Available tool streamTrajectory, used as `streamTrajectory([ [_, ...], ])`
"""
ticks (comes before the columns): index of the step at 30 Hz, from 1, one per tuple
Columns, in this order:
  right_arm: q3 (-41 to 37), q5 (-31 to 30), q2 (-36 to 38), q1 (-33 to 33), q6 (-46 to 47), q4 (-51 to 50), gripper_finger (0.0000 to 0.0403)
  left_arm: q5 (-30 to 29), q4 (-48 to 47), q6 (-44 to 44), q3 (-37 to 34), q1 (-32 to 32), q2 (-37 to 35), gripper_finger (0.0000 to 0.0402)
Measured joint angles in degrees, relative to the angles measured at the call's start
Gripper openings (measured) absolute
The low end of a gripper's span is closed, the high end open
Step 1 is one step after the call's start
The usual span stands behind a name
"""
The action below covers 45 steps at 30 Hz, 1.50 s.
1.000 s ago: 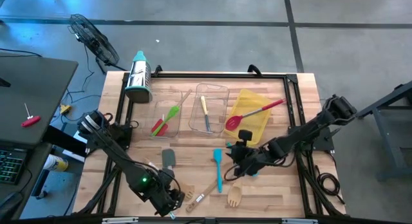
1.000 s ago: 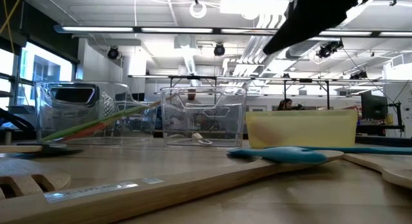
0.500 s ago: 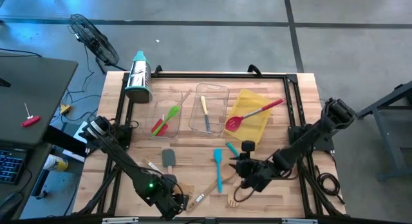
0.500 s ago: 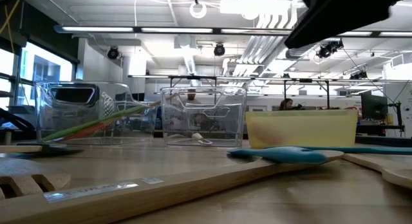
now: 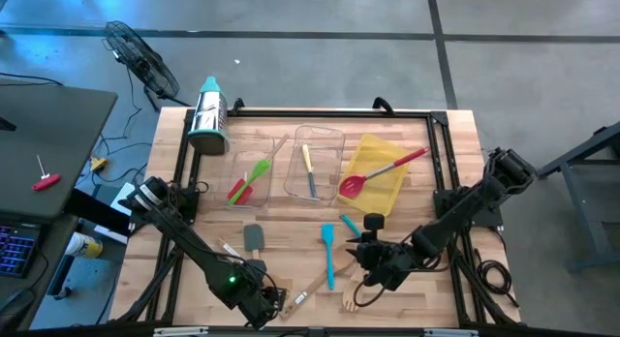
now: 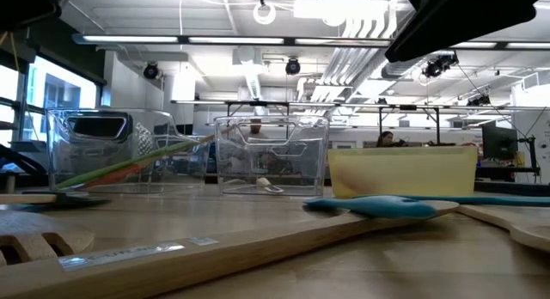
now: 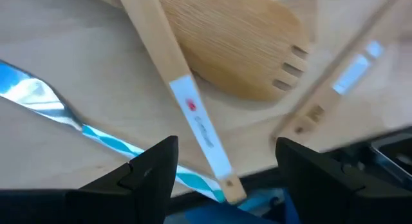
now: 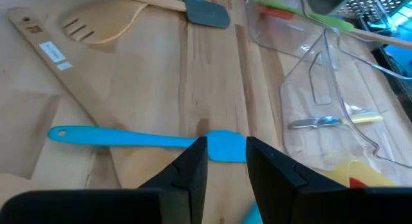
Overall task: Pick & Place Kitchen Items
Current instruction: Put the gray spatula into the left transparent bin
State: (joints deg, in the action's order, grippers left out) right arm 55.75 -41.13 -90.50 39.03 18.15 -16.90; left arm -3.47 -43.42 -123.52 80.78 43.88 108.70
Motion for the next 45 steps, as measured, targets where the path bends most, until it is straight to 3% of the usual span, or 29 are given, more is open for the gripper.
streamTrajectory([
  [19, 0.0, 1.2, 0.0, 0.0, -0.4, -1.0, 0.0098, -1.1, -0.4, 0.0, 0.1, 0.0, 1.3, 0.0255],
  [45, -2.4, 4.0, 0.1, 0.0, -0.2, 0.7, 0.0098, 2.4, 1.5, 0.0, 0.2, 0.0, 6.9, 0.0249],
])
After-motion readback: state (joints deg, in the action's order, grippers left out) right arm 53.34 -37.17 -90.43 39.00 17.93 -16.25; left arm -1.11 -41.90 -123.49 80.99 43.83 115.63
